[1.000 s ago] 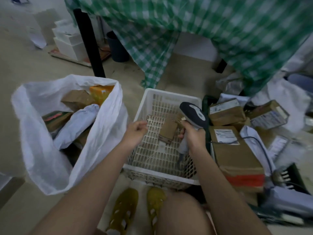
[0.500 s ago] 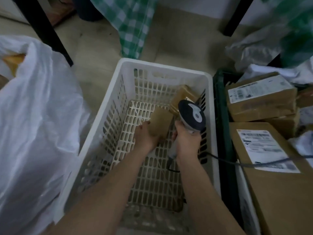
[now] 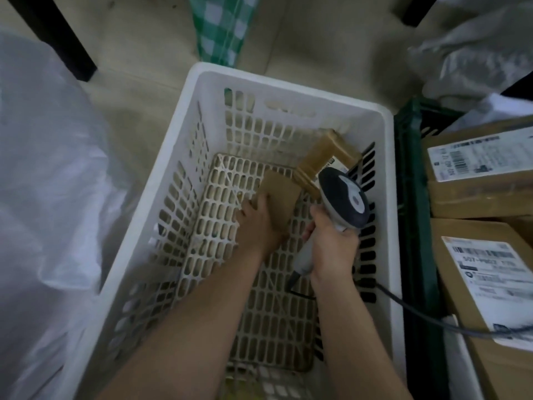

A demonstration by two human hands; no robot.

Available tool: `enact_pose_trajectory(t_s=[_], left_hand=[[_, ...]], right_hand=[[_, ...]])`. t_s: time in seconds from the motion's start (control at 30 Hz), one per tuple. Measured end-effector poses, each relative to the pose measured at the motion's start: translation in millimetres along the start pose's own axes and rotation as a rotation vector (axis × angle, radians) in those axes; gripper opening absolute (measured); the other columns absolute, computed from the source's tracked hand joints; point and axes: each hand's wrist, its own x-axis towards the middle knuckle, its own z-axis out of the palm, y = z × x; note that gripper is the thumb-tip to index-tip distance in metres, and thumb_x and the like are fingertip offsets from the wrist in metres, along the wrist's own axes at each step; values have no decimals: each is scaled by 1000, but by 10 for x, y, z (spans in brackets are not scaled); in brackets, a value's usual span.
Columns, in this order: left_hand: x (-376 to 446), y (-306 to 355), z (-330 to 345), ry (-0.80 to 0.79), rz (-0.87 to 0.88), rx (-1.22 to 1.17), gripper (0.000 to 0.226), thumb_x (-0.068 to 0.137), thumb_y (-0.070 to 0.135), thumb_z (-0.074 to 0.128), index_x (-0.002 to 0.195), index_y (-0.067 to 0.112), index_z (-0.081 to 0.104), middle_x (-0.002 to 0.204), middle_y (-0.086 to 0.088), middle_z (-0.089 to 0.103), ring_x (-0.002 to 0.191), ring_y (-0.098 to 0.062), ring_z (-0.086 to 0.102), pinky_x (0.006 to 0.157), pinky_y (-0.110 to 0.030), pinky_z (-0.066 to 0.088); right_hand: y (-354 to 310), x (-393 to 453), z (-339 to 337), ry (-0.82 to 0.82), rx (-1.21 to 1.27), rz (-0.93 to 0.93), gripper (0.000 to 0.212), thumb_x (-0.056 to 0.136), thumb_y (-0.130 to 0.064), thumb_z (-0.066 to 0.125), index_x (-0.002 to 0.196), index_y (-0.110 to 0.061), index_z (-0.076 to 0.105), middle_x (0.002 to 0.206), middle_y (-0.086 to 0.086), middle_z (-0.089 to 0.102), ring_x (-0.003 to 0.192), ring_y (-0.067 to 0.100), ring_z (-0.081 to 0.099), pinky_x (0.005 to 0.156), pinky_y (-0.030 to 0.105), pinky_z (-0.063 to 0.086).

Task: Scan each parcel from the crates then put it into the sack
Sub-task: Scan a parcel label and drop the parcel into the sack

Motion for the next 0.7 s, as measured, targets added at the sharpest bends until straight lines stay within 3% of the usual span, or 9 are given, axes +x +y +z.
enact_pose_trajectory(t_s=[0.13, 0.2, 0.3, 0.33, 0.4, 0.5, 0.6, 0.7], left_hand=[[6, -96, -245, -16, -107, -115, 109, 70, 47, 79, 150, 28, 8, 147, -15, 21, 135, -38, 26, 105, -48, 36], [-33, -142, -390, -5, -120, -148, 109, 69, 46, 80, 150, 30, 9, 147, -14, 23, 134, -38, 30, 102, -47, 40], [-201, -141, -621, -5, -90, -221, 105, 68, 47, 80, 148, 33, 13, 147, -10, 29, 131, -34, 37, 81, -31, 47], [-281, -118, -708, 10, -76, -238, 107, 66, 49, 81, 147, 34, 14, 148, -9, 31, 130, -33, 39, 82, -29, 48], [-508, -38, -925, 40, -42, -255, 111, 59, 51, 82, 146, 36, 16, 147, -8, 33, 131, -32, 39, 100, -40, 45], [-983, 84, -1292, 70, -7, -257, 105, 63, 43, 82, 145, 33, 17, 144, -11, 32, 129, -33, 39, 105, -47, 41], [-1585, 138, -1616, 135, 13, -357, 105, 61, 42, 81, 145, 28, 20, 142, -12, 35, 126, -31, 42, 103, -42, 43], [-2230, 123, -1866, 158, 0, -545, 118, 42, 57, 77, 143, 30, 23, 138, -8, 44, 120, -26, 51, 98, -42, 49]], right_hand=[[6, -38, 26, -53, -39, -33, 5, 89, -11, 64, 88, -9, 60, 62, 3, 54, 53, 10, 51, 50, 18, 45], [19, -104, 24, -85, -79, -63, 10, 90, -12, 63, 97, -6, 60, 68, 3, 56, 58, 10, 54, 56, 20, 46], [13, -290, -3, -128, -139, -90, 31, 90, -16, 60, 119, -14, 49, 81, 8, 59, 64, 14, 54, 58, 24, 45], [-8, -378, -29, -141, -160, -103, 39, 90, -17, 59, 126, -18, 44, 89, 10, 60, 66, 15, 55, 59, 26, 45], [-116, -620, -108, -185, -207, -134, 46, 92, -20, 60, 133, -23, 40, 102, 9, 62, 72, 15, 58, 60, 25, 47], [-335, -1072, -271, -285, -232, -224, 32, 93, -21, 62, 118, -29, 45, 89, -3, 60, 69, 8, 57, 56, 15, 47], [-486, -1575, -459, -379, -282, -281, 30, 92, -26, 63, 117, -32, 47, 93, -16, 57, 81, 3, 56, 73, 27, 46], [-626, -2094, -616, -435, -315, -306, 47, 94, -31, 60, 138, -29, 43, 108, -16, 51, 104, 10, 51, 89, 31, 41]])
